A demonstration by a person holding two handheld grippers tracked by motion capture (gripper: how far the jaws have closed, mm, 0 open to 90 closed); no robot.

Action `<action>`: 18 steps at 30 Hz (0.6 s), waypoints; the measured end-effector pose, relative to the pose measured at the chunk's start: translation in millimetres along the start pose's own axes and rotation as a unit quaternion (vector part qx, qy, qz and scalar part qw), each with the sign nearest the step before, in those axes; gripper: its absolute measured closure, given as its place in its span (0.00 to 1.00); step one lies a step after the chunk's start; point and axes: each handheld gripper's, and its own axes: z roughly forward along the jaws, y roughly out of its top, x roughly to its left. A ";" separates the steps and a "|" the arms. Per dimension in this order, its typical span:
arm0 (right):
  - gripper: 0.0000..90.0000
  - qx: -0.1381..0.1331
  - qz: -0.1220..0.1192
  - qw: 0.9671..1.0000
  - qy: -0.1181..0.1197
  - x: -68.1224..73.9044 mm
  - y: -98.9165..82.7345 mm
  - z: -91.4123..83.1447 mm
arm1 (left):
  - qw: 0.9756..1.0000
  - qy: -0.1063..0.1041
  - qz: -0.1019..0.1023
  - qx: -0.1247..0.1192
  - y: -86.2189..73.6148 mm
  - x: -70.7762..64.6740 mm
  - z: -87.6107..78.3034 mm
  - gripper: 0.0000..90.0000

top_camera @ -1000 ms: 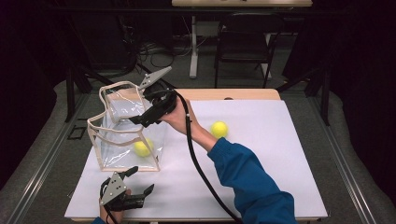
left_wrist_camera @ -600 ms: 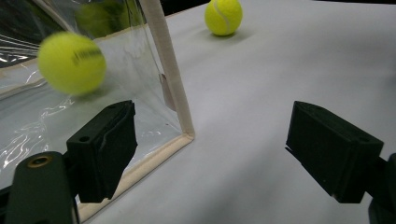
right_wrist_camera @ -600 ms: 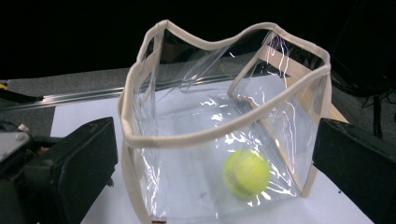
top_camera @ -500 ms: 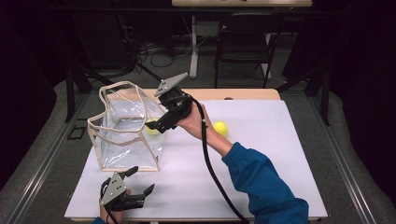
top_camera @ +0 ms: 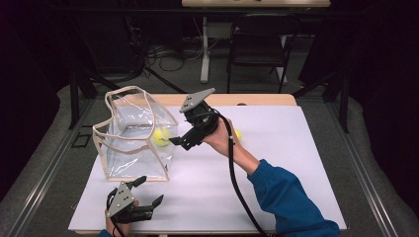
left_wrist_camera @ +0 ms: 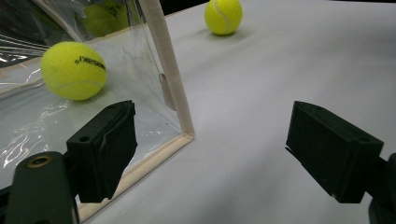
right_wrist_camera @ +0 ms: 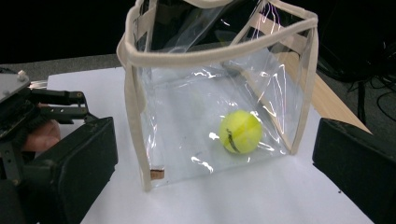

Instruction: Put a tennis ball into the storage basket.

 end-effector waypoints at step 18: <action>0.00 0.011 0.017 1.000 -0.022 8.4 -56.5 -30.1 | 1.000 0.001 0.003 0.002 0.1 -0.1 0.3 0.18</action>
